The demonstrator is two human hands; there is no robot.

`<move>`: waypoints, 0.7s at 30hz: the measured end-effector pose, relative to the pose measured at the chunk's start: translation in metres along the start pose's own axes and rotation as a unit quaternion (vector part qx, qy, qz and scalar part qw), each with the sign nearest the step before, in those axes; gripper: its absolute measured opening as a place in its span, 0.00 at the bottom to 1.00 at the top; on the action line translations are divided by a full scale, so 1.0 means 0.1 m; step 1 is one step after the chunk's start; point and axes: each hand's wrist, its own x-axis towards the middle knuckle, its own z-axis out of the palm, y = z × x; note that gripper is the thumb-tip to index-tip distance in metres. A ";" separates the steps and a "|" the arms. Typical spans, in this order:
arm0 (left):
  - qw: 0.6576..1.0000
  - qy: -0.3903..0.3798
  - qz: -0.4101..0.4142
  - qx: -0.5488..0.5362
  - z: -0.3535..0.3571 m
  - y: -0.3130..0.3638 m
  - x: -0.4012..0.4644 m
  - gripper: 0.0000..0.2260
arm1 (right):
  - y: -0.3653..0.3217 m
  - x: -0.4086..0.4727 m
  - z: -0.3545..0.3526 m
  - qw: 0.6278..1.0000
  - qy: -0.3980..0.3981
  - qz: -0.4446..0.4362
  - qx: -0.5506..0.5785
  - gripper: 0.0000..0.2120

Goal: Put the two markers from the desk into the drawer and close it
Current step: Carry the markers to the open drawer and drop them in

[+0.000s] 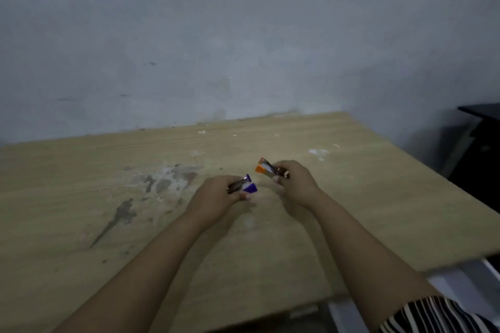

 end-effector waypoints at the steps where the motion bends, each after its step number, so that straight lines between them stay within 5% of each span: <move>1: 1.000 -0.001 0.016 -0.004 0.11 0.13 -0.03 0.14 | 0.11 -0.17 -0.15 1.000 0.013 0.009 0.016 0.15; 12: 0.984 -0.065 0.144 -0.087 1.14 1.42 -0.55 0.15 | 0.97 -1.79 -1.36 0.970 0.146 0.104 0.163 0.14; 21: 0.963 -0.193 0.182 -0.044 1.81 1.72 -1.05 0.14 | 1.53 -2.40 -1.51 0.975 0.033 0.179 0.126 0.13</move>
